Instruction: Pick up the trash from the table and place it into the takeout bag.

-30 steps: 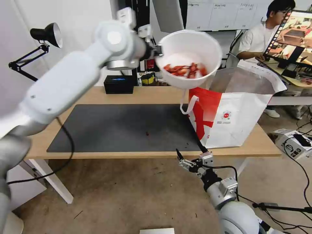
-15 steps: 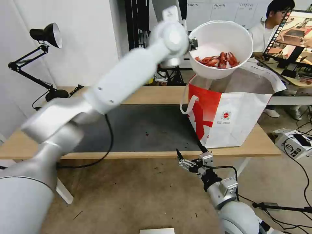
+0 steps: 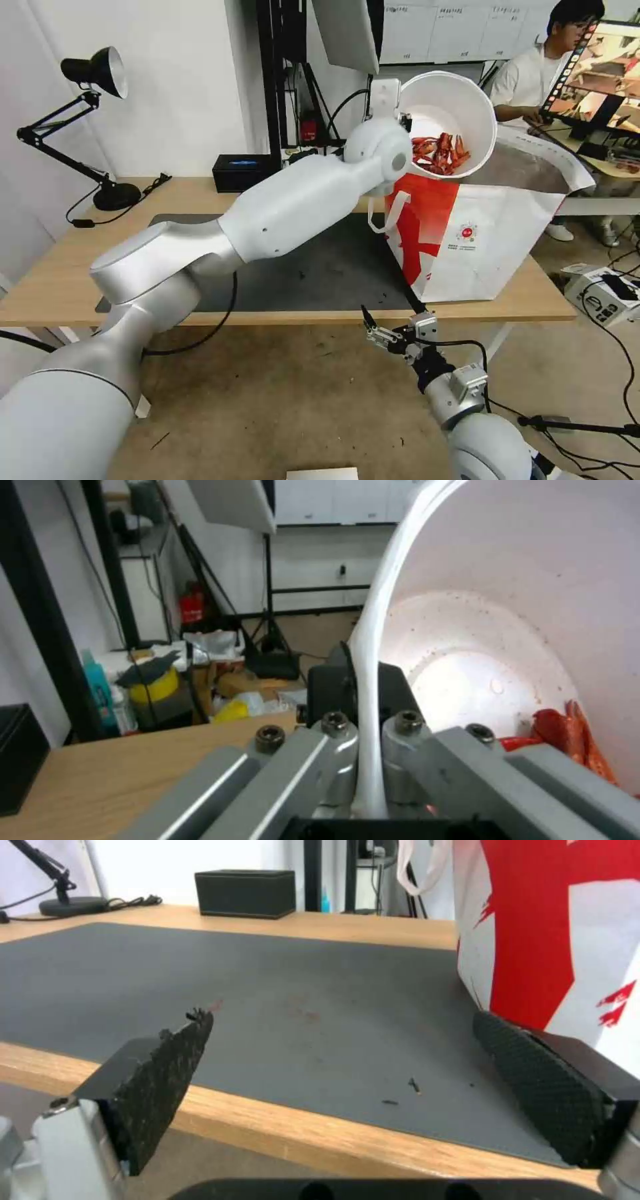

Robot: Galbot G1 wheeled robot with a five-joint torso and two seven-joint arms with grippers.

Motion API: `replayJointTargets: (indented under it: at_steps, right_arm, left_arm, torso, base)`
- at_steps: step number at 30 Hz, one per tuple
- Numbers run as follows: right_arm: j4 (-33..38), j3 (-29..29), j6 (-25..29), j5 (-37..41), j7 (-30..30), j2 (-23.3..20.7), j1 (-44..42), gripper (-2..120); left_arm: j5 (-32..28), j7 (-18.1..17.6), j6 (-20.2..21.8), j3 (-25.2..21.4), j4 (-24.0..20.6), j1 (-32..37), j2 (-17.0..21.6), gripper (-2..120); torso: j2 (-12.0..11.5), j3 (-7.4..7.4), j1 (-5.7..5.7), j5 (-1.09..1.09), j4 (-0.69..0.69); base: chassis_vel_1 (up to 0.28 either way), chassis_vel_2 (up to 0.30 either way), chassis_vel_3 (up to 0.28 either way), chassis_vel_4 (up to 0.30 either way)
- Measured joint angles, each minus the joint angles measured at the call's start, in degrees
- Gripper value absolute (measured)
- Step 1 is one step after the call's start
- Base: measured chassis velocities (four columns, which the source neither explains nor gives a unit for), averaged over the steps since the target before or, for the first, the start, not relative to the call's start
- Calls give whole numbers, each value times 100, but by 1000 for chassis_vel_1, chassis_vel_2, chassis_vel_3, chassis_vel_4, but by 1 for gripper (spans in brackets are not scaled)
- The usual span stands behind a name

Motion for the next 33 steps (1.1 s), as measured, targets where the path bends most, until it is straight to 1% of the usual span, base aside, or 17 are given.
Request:
replayJointTargets:
  at_steps: [3,6,10,13,15,17,18,21,22,24,25,26,27,30,31,32,33]
  right_arm:
    - [0,0,0,0,0,0,0,100]
    - [0,0,0,0,0,0,0,100]
    - [0,0,0,0,0,0,0,100]
    - [0,0,0,0,0,0,0,100]
    - [0,0,0,0,0,0,0,100]
    - [0,0,0,0,0,0,0,100]
    - [0,0,0,0,0,0,0,100]
    - [0,0,0,0,0,0,0,100]
    - [0,0,0,0,0,0,0,100]
    - [0,0,0,0,0,0,0,100]
    - [0,0,0,0,0,0,0,100]
    - [0,0,0,0,-1,0,0,100]
    - [0,0,0,0,-1,0,0,100]
    - [0,0,0,0,-1,0,0,100]
    - [0,0,0,0,-1,0,0,100]
    - [0,0,0,0,0,0,0,100]
    - [0,0,0,0,0,0,0,100]
  left_arm:
    - [-1,123,58,60,-161,-2,92,0]
    - [-73,392,229,146,-433,-33,255,0]
    - [-230,487,349,180,-584,-59,324,0]
    - [-597,575,560,181,-723,-79,361,0]
    - [-693,588,632,181,-745,-85,365,0]
    - [-1171,585,949,148,-804,-97,372,0]
    - [-1171,585,949,148,-804,-97,372,0]
    - [-1752,522,1457,65,-883,-108,393,0]
    - [-1752,522,1457,65,-883,-108,393,0]
    - [-1964,407,1737,23,-905,-116,408,0]
    - [-2041,309,1864,-8,-908,-118,400,4]
    - [-2093,233,1941,-27,-909,-118,390,11]
    - [-2093,233,1941,-27,-909,-118,390,11]
    - [-2149,140,1999,-34,-908,-118,385,23]
    - [-2149,140,1999,-34,-908,-118,385,23]
    - [-2159,104,2000,-34,-900,-119,383,30]
    - [-2162,96,2001,-33,-898,-126,384,34]
  torso:
    - [0,0,0,0,-1]
    - [0,0,0,0,-1]
    - [0,0,0,0,-1]
    - [0,-1,0,0,-2]
    - [0,0,0,0,-2]
    - [0,0,0,0,-2]
    - [0,0,0,0,-2]
    - [0,0,0,0,-2]
    - [0,0,0,0,-2]
    - [1,0,0,0,-1]
    - [0,0,0,0,-1]
    - [0,0,0,0,-1]
    - [0,0,0,0,-1]
    - [0,-1,0,0,-2]
    - [0,-1,0,0,-2]
    - [0,0,0,0,-2]
    - [0,0,0,0,-1]
  base:
    - [0,0,0,0]
    - [0,0,0,0]
    - [0,0,0,0]
    - [0,0,0,0]
    - [0,0,0,0]
    - [0,0,0,0]
    - [0,0,0,0]
    - [0,0,0,0]
    - [0,0,0,0]
    - [0,0,0,0]
    - [0,0,0,0]
    - [0,0,0,0]
    - [0,0,0,0]
    - [0,0,0,0]
    - [0,0,0,0]
    - [0,0,0,0]
    - [0,0,0,0]
